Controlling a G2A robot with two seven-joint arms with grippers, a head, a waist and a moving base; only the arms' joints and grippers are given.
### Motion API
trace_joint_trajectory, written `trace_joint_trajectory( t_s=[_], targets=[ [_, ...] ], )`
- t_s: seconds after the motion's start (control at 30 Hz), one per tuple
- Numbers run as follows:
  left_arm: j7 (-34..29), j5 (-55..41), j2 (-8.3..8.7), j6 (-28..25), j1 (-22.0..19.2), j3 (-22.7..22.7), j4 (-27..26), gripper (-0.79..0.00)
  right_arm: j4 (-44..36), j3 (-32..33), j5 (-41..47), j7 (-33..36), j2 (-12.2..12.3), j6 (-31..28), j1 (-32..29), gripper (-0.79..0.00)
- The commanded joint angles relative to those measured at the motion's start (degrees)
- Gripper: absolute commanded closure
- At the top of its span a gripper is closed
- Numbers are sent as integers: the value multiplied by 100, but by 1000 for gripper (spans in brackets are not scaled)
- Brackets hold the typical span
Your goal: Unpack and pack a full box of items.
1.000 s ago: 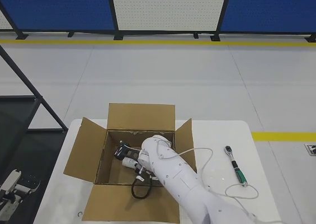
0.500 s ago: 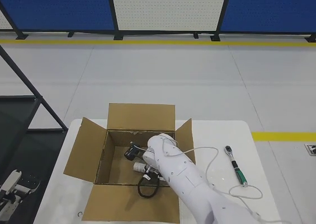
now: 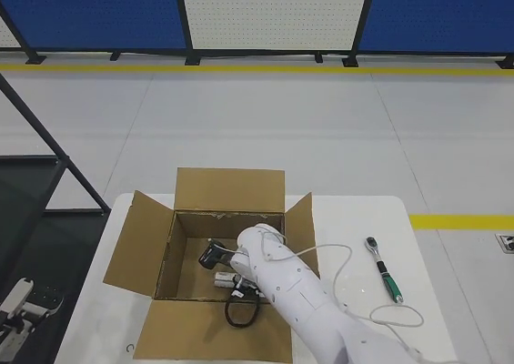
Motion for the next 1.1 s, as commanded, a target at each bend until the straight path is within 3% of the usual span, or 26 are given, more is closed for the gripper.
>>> trace_joint_trajectory(
  t_s=[0.0,0.07,0.17,0.77,1.07],
  targets=[
    [9,-14,-1,-11,17,-7,3,-785,5,12,-5,-2,1,-10,-18,-336],
    [11,-21,-1,-23,35,-12,2,-785,16,29,-2,-2,4,-19,-31,-249],
    [12,-31,-1,-41,56,-19,4,-785,25,65,18,-39,13,-39,-33,0],
    [-27,-65,16,-85,51,-28,-54,-785,-242,377,141,-1282,198,-993,481,0],
    [-38,-57,27,-73,29,-7,-110,-785,-766,446,-109,-1695,357,-924,556,0]
  ],
)
